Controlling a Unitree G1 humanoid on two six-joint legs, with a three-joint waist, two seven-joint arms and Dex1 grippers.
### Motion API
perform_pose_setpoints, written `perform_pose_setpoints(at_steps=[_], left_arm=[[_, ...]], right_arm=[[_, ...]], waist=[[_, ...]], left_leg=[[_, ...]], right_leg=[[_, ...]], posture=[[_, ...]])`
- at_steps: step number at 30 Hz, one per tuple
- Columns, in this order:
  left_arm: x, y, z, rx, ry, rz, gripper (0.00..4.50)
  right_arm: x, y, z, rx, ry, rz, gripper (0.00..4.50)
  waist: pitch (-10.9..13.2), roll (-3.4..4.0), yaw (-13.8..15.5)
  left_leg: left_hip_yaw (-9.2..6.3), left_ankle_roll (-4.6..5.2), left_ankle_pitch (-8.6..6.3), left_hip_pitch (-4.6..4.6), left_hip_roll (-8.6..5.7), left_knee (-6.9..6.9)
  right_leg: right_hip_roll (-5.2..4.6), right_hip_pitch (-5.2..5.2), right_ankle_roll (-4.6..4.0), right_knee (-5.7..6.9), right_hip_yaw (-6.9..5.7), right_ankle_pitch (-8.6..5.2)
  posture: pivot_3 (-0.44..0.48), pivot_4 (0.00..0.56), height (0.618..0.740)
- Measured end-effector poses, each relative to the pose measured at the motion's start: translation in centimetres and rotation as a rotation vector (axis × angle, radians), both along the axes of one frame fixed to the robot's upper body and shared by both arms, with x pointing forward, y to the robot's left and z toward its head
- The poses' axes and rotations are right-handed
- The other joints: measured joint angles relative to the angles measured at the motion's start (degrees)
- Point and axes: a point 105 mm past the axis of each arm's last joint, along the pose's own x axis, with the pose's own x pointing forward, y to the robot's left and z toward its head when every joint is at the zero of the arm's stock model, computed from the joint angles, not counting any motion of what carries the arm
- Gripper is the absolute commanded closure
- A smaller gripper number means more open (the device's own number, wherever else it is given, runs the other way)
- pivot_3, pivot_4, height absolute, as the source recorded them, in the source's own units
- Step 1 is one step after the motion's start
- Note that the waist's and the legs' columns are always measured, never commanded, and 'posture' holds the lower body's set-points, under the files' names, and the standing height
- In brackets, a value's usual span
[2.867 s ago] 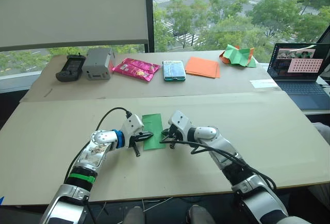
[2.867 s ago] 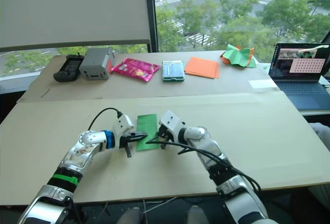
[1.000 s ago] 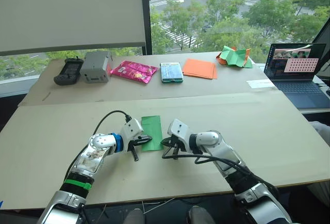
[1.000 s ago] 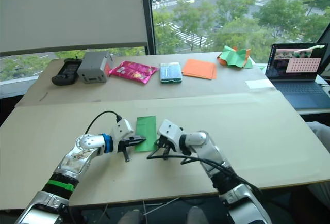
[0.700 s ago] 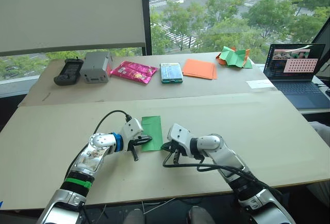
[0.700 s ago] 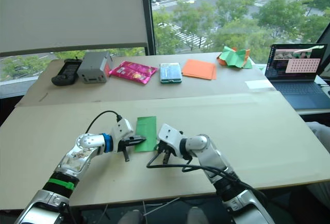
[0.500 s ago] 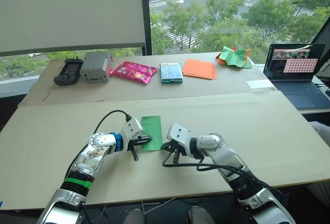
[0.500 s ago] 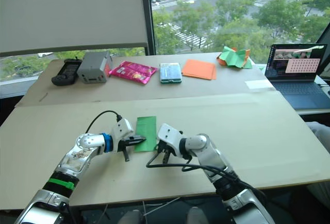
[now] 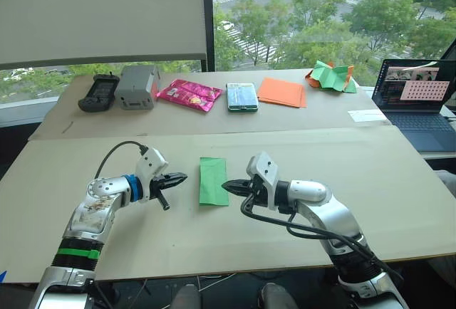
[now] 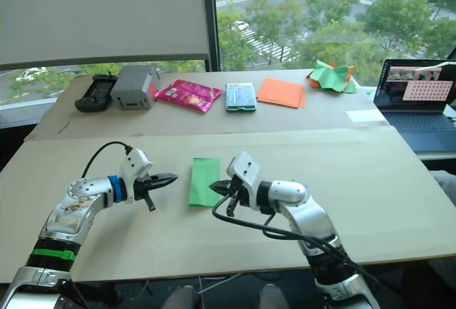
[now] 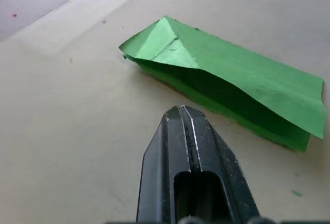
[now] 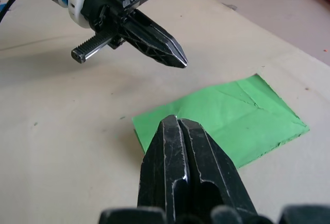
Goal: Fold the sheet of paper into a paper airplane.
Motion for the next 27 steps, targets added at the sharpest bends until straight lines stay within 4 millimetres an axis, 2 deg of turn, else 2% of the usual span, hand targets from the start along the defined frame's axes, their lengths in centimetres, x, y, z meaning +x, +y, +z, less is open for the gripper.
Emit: perform_pose_setpoints(at_steps=[2,6,9,12,16,18,20,22,24,27], left_arm=[[0.0,-0.6,-0.8,0.006,0.014,-0.015,4.5],[0.1,-3.8,-1.2,-0.028,0.022,-0.095,4.5],[0.8,-5.5,-0.3,-0.047,-0.006,-0.13,4.5],[1.7,-7.4,1.3,-0.082,-0.056,-0.17,4.5],[2.0,-9.5,2.1,-0.105,-0.083,-0.227,4.5],[1.6,-10.4,1.4,-0.098,-0.07,-0.259,4.5],[1.5,-10.7,0.6,-0.089,-0.051,-0.265,4.5],[1.4,-10.8,0.1,-0.09,-0.042,-0.267,4.5],[1.3,-10.7,-0.1,-0.089,-0.04,-0.266,4.5],[1.1,-10.3,-0.6,-0.082,-0.027,-0.255,4.5]], right_arm=[[0.1,-0.3,-0.1,-0.004,0.001,-0.016,4.47],[-0.3,-0.4,0.0,0.016,0.012,-0.026,4.47],[-0.2,-0.6,0.1,0.013,0.009,-0.04,4.47],[-0.1,-0.9,0.6,0.033,0.011,-0.056,4.47],[0.8,-1.1,2.7,0.083,-0.029,-0.081,4.47],[1.4,-0.8,4.3,0.107,-0.077,-0.09,4.47],[2.1,-0.4,4.7,0.095,-0.101,-0.111,4.47],[3.3,-0.4,4.2,0.057,-0.101,-0.158,4.47],[4.3,-0.6,2.6,-0.016,-0.08,-0.2,4.47],[4.8,-0.8,-0.2,-0.132,-0.038,-0.217,4.47]], waist=[[0.1,-0.08,0.1],[0.1,-0.17,0.4],[0.1,-0.17,0.4],[0.1,-0.18,0.5],[0.1,-0.17,0.2],[0.1,-0.16,-0.1],[0.1,-0.16,-0.4],[0.1,-0.16,-0.4],[0.1,-0.15,-0.2],[0.1,-0.14,0.0]], left_leg=[[0.0,0.0,0.0,-0.04,0.0,0.01],[0.0,0.01,0.01,-0.12,0.0,0.02],[-0.01,0.45,0.28,-0.18,-0.01,0.02],[0.0,0.46,0.28,-0.18,-0.01,0.03],[0.0,0.47,0.29,-0.17,-0.03,0.03],[-0.01,0.48,0.29,-0.1,-0.03,0.01],[-0.01,0.49,0.3,-0.09,-0.02,-0.01],[-0.02,0.49,0.3,-0.08,-0.02,-0.01],[-0.02,0.5,0.31,-0.13,-0.03,0.0],[-0.02,0.51,0.31,-0.15,-0.04,0.04]], right_leg=[[0.0,0.0,0.0,-0.01,0.0,0.0],[0.0,0.06,0.01,0.03,-0.01,0.0],[0.01,0.12,0.03,0.08,-0.01,0.02],[0.02,0.15,0.04,0.07,0.0,0.03],[0.02,0.17,0.05,0.06,0.02,0.03],[0.02,0.2,0.05,0.08,0.02,0.03],[0.04,0.17,0.05,0.11,0.02,0.03],[0.04,0.18,0.05,0.13,0.02,0.04],[0.04,0.17,0.04,0.11,0.02,0.04],[0.04,0.21,0.04,0.1,0.04,0.04]], posture=[[0.0,0.15,0.706],[0.0,0.15,0.706],[0.0,0.15,0.706],[0.0,0.15,0.706],[0.0,0.15,0.706],[0.0,0.15,0.706],[0.0,0.15,0.706],[0.0,0.15,0.706],[0.0,0.15,0.706],[0.0,0.15,0.706]])
